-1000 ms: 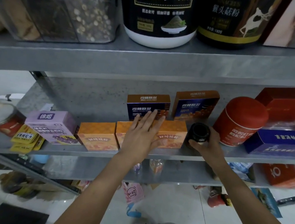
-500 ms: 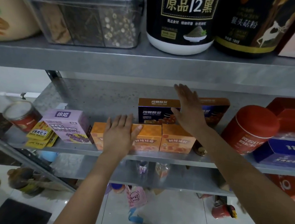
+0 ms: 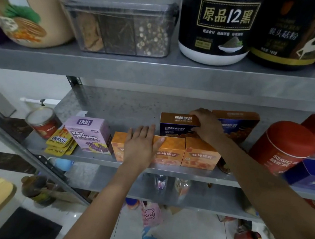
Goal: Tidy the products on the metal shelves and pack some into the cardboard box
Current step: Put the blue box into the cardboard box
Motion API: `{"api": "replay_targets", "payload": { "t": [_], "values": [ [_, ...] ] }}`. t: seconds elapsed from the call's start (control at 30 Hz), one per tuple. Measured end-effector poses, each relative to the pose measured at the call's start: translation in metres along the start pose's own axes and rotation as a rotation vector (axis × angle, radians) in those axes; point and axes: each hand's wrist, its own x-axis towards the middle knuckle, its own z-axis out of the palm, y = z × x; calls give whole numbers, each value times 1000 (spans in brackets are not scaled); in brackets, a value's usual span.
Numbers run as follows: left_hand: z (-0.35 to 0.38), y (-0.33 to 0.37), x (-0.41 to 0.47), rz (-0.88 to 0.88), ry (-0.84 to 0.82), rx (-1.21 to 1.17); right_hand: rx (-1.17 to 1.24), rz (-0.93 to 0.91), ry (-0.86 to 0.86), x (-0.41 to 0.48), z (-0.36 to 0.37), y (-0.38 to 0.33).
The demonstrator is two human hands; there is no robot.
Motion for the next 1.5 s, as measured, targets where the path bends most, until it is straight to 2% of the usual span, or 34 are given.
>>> {"api": "replay_targets", "payload": {
  "t": [0.3,0.5,0.67,0.8,0.93,1.03,1.17,1.27,1.4,1.5],
  "values": [
    [-2,1,-2,1,27,-17,94,-30,195,-33,1,4],
    [0,-1,-2,-5,35,-76,157,-135,418,-55,-7,0],
    [-6,1,-2,-13,137,-298,171,-147,547,-77,-9,0],
    [-18,5,-7,160,323,-464,171,-204,605,-94,-13,-1],
    [-27,10,-11,294,371,-523,182,-279,627,-108,-20,-5],
    [-39,16,-17,329,398,-666,210,-296,607,-117,-30,-9],
    [-65,22,-28,300,356,-821,386,-235,569,-127,-45,-10],
    [-77,27,-39,207,223,-1085,546,-193,577,-131,-53,-10],
    [-77,33,-51,87,43,-1321,982,-34,393,-142,-54,-17],
    [-71,33,-58,4,-61,-1371,1085,112,345,-149,-51,-21]
  ]
}}
